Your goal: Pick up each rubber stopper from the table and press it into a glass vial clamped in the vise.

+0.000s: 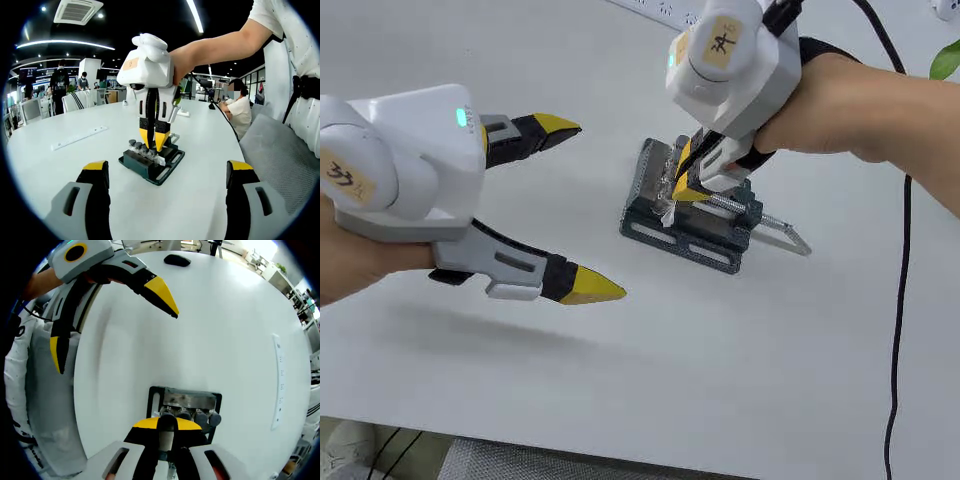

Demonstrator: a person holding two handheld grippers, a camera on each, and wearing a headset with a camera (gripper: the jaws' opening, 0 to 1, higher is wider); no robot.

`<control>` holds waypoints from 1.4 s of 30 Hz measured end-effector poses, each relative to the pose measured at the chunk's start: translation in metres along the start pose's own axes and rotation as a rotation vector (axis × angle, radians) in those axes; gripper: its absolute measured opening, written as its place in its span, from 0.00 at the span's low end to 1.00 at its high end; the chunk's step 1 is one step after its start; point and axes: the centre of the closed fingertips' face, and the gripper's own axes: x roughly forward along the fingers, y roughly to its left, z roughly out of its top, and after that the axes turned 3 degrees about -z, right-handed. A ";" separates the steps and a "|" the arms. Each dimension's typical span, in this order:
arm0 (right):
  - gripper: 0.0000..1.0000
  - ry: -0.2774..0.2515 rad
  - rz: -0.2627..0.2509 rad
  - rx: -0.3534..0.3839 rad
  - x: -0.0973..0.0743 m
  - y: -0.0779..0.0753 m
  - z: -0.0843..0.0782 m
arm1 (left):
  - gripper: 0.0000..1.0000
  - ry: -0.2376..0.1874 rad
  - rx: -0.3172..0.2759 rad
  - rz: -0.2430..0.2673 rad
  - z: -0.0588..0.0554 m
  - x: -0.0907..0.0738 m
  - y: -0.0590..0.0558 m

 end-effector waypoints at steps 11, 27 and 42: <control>0.05 0.055 0.017 0.018 0.000 0.002 0.000 | 0.97 -0.005 -0.009 0.001 0.000 0.001 -0.001; 0.04 0.165 -0.013 0.044 0.004 0.001 0.000 | 0.96 -0.018 -0.017 0.001 0.001 0.005 0.000; 0.08 0.012 0.004 0.118 -0.002 0.002 -0.001 | 0.95 -0.013 -0.020 0.009 0.001 0.001 0.001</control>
